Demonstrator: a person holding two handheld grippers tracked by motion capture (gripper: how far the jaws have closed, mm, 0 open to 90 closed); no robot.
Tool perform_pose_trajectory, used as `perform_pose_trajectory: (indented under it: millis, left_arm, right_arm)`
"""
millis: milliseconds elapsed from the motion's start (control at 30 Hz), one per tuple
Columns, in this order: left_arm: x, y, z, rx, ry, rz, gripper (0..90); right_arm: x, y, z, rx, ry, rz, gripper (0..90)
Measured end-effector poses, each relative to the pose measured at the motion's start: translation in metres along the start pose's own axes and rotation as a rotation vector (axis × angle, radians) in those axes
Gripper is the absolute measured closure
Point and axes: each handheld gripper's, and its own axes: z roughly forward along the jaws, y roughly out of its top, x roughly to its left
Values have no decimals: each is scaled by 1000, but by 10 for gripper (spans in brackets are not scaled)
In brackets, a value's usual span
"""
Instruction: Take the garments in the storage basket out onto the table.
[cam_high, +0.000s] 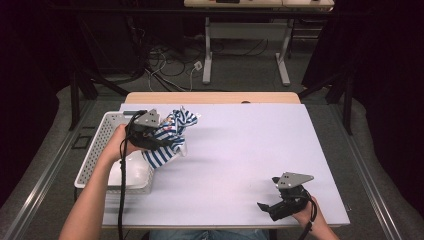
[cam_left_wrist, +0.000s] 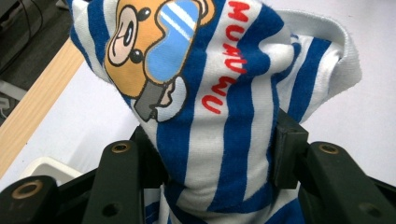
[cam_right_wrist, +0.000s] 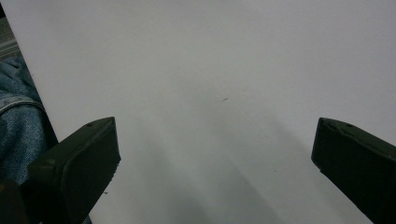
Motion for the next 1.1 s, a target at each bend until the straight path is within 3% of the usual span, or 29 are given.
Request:
perform_pose_trajectory:
  millis: [1100]
  left_arm:
    - [-15,20,40,-25,-20,-4,503]
  right_arm:
    - [0,0,0,0,0,-1,8]
